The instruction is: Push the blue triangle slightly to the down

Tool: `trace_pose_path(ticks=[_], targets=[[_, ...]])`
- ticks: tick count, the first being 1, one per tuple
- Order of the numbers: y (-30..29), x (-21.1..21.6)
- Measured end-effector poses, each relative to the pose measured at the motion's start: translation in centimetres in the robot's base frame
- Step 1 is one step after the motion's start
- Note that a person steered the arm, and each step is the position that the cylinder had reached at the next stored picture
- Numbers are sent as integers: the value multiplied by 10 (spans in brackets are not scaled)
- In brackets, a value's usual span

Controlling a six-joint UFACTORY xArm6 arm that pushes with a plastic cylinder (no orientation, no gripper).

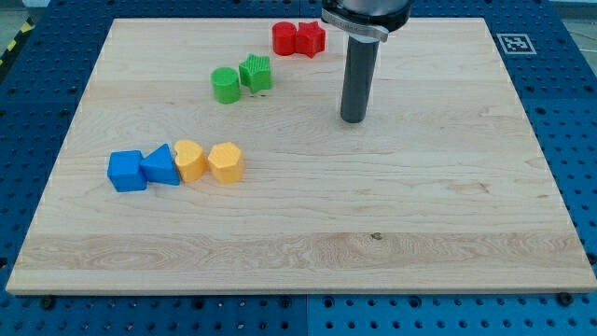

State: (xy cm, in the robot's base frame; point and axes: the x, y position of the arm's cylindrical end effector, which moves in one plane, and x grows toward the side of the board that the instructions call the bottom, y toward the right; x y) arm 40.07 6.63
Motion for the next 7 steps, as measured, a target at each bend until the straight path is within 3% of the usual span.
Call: trace_pose_path(ticks=[2,7], targets=[[0,11],[-68,16]])
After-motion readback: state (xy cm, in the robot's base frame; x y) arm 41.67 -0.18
